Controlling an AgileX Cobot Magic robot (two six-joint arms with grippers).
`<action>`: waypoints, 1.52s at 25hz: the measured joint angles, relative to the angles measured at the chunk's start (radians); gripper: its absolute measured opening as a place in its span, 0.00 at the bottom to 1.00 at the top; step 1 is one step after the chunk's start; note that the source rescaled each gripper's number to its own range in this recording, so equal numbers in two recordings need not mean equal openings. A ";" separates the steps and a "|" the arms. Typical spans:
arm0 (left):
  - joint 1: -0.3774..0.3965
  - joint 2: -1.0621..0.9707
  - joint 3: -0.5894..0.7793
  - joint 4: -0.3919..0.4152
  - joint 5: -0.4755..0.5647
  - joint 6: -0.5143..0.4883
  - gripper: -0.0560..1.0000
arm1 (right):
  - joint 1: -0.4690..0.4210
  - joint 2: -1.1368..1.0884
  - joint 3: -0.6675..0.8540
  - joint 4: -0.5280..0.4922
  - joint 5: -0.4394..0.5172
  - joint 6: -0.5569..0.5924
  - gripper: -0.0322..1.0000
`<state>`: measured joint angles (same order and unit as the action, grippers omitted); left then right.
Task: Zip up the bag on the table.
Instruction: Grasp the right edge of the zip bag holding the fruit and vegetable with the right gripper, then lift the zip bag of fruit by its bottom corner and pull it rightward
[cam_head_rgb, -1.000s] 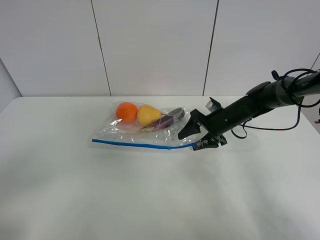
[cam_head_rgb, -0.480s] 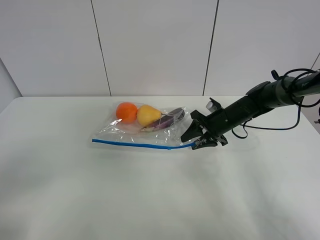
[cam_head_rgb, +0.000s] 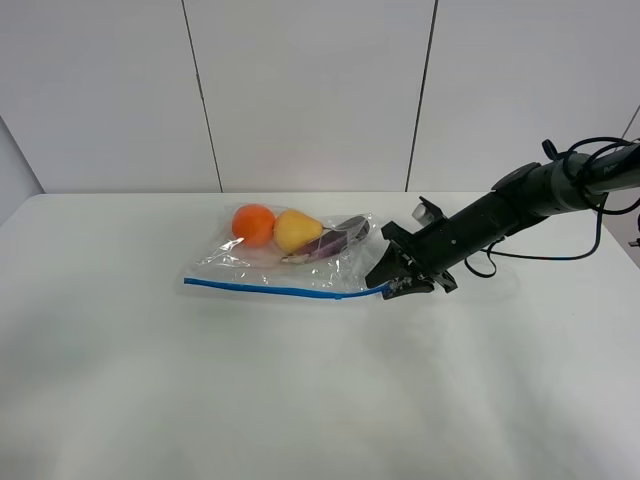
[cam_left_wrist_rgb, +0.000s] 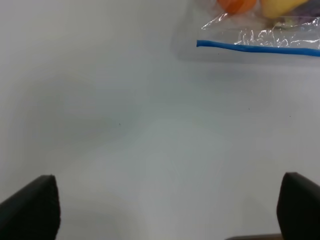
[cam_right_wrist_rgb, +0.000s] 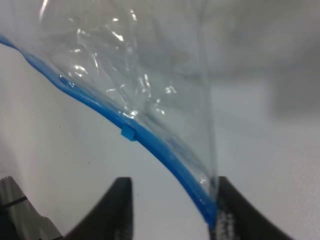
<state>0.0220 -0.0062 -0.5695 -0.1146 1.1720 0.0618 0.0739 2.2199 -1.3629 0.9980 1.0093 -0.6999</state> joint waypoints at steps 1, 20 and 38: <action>0.000 0.000 0.000 0.000 0.000 0.000 1.00 | 0.000 0.000 0.000 0.000 0.000 0.000 0.37; 0.000 0.000 0.000 0.000 0.000 0.000 1.00 | 0.000 0.000 0.000 0.028 0.028 -0.020 0.03; 0.000 0.000 0.000 0.000 0.000 0.000 1.00 | 0.000 -0.024 0.000 0.235 0.191 -0.121 0.03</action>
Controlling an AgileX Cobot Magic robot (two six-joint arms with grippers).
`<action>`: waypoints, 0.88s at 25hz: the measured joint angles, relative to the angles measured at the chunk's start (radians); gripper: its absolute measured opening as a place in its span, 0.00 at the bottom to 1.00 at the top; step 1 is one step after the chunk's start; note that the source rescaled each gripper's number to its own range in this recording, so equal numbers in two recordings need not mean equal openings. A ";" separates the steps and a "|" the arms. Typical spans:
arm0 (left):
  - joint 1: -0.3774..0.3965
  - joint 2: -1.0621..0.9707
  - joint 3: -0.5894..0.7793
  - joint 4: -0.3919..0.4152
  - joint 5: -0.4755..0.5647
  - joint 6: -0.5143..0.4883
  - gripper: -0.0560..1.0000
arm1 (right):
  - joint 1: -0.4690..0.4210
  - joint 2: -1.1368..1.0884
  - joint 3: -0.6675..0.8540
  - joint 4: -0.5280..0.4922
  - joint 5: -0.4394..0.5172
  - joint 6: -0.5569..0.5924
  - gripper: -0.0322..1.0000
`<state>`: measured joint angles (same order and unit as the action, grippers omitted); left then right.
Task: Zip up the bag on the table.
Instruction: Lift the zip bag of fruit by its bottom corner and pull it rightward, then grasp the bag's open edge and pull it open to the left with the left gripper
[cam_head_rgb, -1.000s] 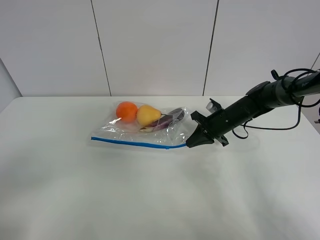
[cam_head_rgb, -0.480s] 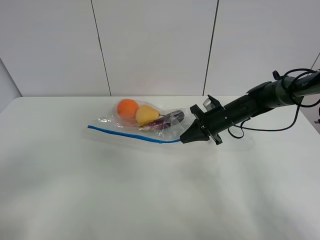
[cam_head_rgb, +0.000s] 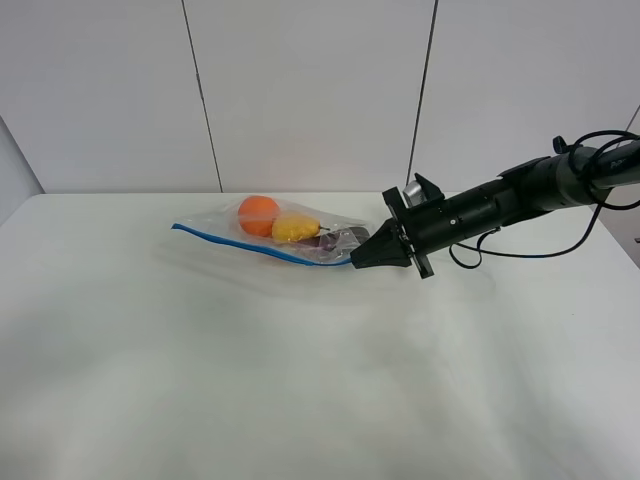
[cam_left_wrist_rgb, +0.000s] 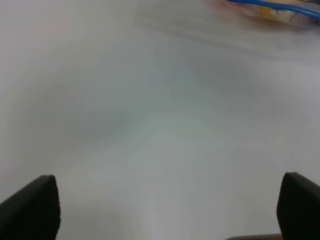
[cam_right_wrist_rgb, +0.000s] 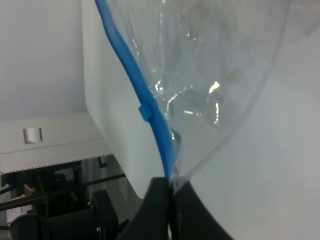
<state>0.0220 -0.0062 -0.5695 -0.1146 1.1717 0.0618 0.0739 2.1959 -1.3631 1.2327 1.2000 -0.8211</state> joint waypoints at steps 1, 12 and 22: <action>0.000 0.000 0.000 0.000 0.000 0.000 1.00 | 0.000 0.000 0.000 0.003 0.000 0.000 0.03; 0.000 0.000 0.000 0.000 0.000 0.000 1.00 | 0.000 0.000 0.000 0.013 0.002 0.000 0.03; 0.000 0.000 0.000 0.000 0.000 0.000 1.00 | 0.000 0.000 0.000 0.019 0.002 0.008 0.03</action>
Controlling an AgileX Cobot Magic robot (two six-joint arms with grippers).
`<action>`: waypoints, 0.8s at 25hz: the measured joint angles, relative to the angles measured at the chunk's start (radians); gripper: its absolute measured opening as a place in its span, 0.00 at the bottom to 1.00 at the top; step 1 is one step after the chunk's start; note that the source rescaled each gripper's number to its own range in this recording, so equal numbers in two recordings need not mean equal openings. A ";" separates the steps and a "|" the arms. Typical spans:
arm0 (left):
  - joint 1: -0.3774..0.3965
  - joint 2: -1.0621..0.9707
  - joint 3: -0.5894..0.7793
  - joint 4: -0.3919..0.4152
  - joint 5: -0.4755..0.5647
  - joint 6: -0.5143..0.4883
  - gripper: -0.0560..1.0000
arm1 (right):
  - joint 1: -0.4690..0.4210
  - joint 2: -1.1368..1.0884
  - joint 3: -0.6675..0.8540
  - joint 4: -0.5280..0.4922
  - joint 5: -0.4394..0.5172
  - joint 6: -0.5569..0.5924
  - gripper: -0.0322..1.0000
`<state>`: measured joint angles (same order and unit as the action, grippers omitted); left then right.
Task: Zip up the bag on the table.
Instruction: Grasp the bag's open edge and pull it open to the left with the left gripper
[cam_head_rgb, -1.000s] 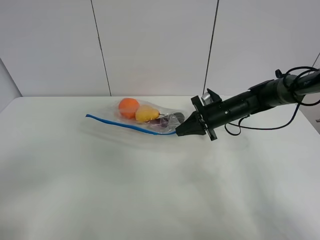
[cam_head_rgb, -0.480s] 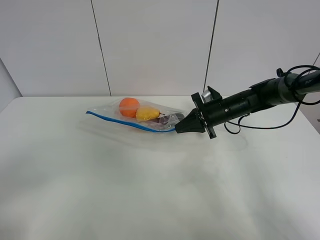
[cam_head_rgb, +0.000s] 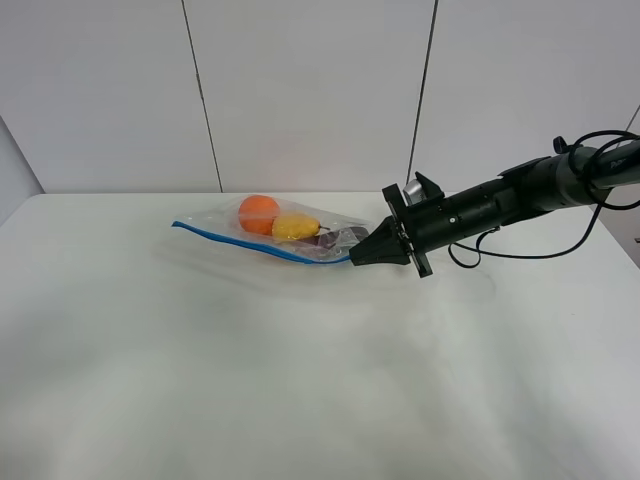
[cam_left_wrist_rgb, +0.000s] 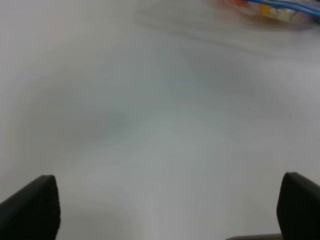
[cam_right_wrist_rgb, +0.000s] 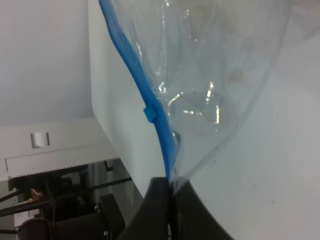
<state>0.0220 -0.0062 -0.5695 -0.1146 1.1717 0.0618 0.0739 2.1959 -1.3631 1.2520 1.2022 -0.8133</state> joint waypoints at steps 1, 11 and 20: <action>0.000 0.000 0.000 0.000 0.000 0.000 1.00 | 0.000 0.000 0.000 0.000 0.000 0.000 0.03; 0.000 0.154 -0.092 -0.006 -0.055 0.006 1.00 | 0.000 -0.001 0.000 0.002 0.000 0.004 0.03; 0.000 0.644 -0.279 -0.134 -0.268 0.250 1.00 | 0.000 -0.001 0.000 0.056 0.001 0.008 0.03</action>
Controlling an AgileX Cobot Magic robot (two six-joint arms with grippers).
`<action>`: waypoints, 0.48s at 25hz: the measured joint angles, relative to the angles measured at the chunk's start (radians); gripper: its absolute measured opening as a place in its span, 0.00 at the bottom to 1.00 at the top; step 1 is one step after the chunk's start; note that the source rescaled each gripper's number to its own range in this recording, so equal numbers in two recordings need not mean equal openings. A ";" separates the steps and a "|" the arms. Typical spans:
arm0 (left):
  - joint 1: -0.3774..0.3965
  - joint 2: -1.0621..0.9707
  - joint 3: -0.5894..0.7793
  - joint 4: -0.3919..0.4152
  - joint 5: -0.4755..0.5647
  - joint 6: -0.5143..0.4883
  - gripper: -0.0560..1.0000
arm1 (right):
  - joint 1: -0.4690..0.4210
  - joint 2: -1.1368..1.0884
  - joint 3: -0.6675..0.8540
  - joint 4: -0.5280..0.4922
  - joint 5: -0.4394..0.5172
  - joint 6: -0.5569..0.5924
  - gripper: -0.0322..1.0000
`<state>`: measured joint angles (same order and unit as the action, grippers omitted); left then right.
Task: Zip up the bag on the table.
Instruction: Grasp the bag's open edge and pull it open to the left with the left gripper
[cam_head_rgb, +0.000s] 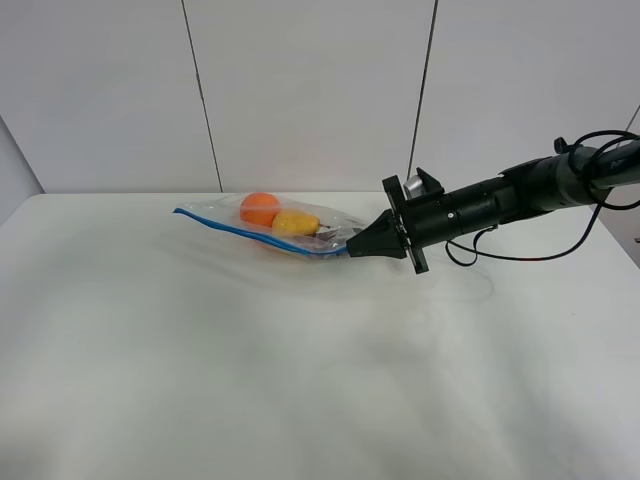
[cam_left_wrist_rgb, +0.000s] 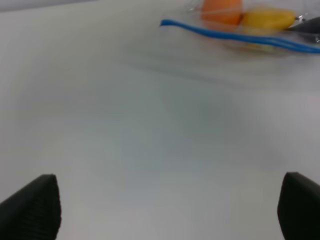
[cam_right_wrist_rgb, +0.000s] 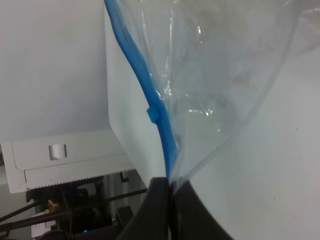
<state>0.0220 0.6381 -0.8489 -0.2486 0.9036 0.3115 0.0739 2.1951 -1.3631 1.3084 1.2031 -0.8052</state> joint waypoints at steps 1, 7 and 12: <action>0.000 0.049 -0.013 -0.044 -0.033 0.048 1.00 | 0.000 0.000 0.000 0.000 0.000 0.000 0.03; 0.000 0.299 -0.069 -0.357 -0.160 0.341 1.00 | 0.000 0.000 0.000 0.001 0.000 0.000 0.03; 0.000 0.488 -0.072 -0.591 -0.266 0.684 1.00 | 0.000 0.000 0.000 0.002 0.001 0.000 0.03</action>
<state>0.0220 1.1265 -0.9210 -0.8394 0.6375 0.9952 0.0739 2.1951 -1.3631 1.3104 1.2040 -0.8052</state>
